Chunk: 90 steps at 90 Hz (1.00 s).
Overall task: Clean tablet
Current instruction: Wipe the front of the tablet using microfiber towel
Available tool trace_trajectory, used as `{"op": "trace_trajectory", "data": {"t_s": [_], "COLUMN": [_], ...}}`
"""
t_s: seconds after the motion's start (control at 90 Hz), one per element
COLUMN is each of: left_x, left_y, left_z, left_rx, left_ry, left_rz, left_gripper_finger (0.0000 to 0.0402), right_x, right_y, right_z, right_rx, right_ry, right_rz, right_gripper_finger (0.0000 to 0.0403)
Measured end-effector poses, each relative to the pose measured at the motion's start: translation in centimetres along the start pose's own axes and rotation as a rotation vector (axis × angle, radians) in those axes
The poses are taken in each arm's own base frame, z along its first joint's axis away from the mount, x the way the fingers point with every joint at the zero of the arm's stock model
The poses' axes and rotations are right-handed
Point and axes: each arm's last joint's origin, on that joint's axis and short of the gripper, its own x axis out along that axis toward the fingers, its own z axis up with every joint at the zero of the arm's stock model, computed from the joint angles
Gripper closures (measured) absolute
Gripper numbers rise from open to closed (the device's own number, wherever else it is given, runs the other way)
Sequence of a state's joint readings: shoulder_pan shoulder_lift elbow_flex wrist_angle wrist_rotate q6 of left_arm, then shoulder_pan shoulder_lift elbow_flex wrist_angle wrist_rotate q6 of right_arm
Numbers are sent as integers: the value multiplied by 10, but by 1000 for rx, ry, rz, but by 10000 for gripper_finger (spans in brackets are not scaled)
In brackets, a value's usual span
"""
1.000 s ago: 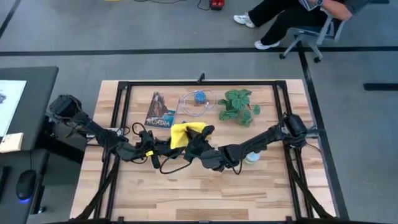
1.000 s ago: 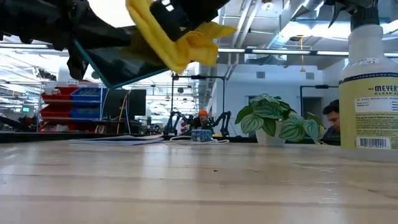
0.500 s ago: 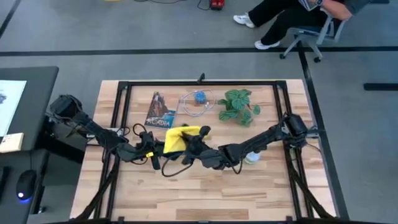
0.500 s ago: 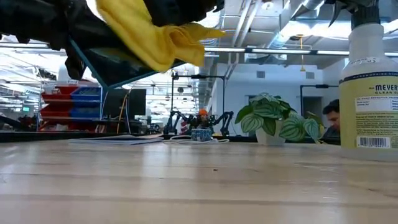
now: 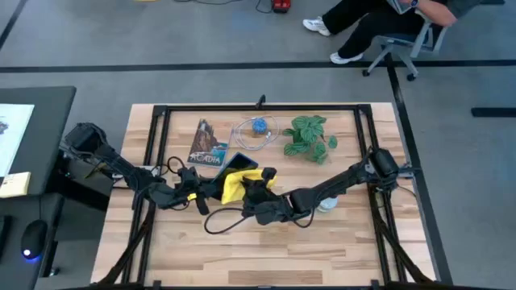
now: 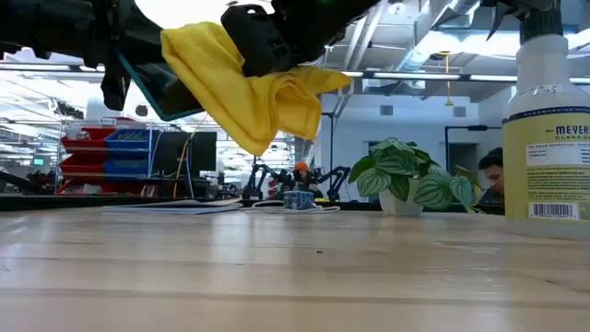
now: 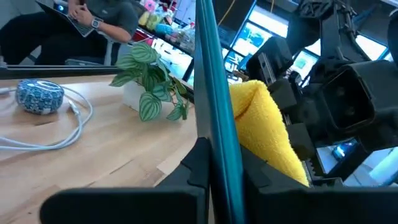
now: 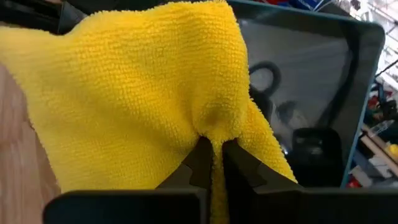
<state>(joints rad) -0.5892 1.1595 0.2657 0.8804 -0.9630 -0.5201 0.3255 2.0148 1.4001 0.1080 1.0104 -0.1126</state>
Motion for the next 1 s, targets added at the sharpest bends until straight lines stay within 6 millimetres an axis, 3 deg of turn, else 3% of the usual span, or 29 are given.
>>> {"op": "trace_trajectory", "data": {"t_s": [0.622, 0.822, 1.0], "left_x": [4, 2, -1], "left_y": [-2, -4, -5], "left_z": [14, 19, 23], "left_rx": [-24, 3, 30], "left_ry": [-96, -123, -130], "left_rz": [-4, -10, -21], "left_gripper_finger": [392, 392, 392], "right_x": [-3, -9, -8], "right_y": [11, 19, 17], "right_z": [4, -15, -32], "right_rx": [37, -68, -62], "right_ry": [-73, 76, 250], "right_rz": [327, 520, 621], "right_gripper_finger": [397, 397, 397]}}
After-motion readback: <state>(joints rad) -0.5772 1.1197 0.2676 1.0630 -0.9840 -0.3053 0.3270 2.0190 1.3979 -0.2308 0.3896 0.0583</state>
